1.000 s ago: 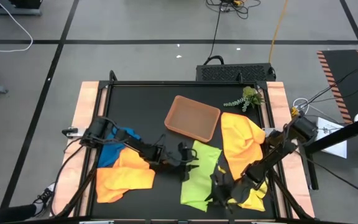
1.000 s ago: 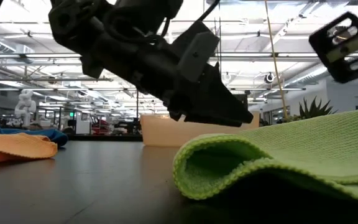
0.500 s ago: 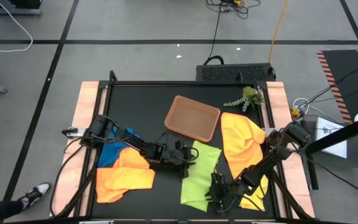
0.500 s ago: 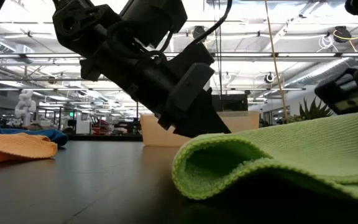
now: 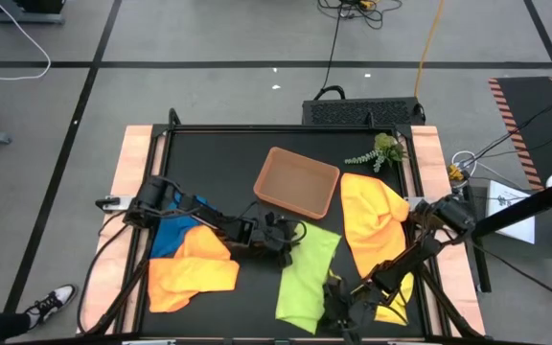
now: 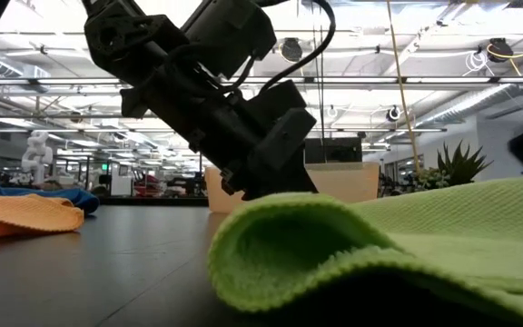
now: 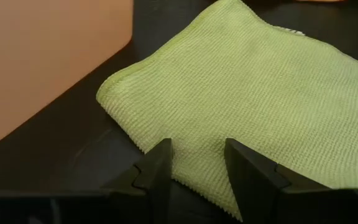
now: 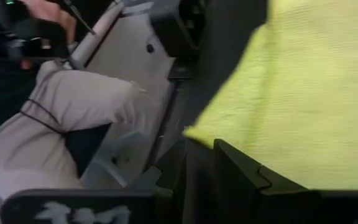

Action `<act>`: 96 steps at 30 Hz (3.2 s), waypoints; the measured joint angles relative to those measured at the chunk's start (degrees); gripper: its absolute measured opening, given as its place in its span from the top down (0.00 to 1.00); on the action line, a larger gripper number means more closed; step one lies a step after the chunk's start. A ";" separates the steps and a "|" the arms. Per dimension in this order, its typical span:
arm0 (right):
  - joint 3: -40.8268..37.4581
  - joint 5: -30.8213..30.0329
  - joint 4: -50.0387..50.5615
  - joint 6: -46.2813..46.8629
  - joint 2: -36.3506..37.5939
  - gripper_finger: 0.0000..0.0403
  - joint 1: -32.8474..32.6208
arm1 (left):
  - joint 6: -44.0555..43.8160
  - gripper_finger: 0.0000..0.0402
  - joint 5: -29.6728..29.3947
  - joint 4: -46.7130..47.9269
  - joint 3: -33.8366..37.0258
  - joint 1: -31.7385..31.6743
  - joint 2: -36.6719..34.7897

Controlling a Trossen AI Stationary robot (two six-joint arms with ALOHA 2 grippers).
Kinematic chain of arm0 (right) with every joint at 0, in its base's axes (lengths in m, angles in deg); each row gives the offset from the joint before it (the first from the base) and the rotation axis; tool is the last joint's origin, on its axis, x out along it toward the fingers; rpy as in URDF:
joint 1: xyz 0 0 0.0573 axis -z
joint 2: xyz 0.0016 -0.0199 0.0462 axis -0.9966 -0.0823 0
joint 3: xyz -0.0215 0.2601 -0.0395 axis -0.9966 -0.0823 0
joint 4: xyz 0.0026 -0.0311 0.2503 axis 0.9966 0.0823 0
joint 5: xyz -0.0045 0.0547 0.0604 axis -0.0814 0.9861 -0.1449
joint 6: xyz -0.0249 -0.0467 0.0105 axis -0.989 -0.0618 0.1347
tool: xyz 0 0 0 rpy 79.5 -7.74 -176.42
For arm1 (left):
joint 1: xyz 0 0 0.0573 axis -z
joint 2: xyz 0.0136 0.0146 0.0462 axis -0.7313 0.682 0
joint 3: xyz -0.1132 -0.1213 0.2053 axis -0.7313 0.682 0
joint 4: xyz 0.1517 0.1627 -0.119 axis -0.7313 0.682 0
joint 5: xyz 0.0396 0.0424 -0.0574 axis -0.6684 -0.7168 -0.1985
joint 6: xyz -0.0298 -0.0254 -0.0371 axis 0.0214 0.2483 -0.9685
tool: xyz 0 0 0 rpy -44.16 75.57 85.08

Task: Fold microfiber towels
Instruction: Fold the green microfiber towel

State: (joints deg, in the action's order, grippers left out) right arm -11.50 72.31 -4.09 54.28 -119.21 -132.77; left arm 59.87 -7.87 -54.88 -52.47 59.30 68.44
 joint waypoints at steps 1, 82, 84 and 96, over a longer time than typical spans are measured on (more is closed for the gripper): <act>0.00 0.00 -0.24 -0.01 0.00 0.83 -0.17 | -0.04 0.62 0.00 0.00 0.00 -0.13 0.00; -0.07 -14.10 7.75 -9.02 7.04 0.69 -1.06 | 20.86 0.62 -5.45 -0.02 0.03 28.50 -6.23; -0.07 -14.12 7.42 -9.02 7.04 0.69 -0.94 | 24.80 0.62 -5.15 0.22 0.04 28.33 -6.23; -0.07 -14.34 7.14 -8.39 7.04 0.69 -0.28 | 33.25 0.62 -4.33 0.46 0.02 28.12 -6.23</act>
State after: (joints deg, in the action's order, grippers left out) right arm -11.57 57.97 3.05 45.89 -112.17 -133.06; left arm 93.12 -12.19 -54.42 -52.45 87.42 62.21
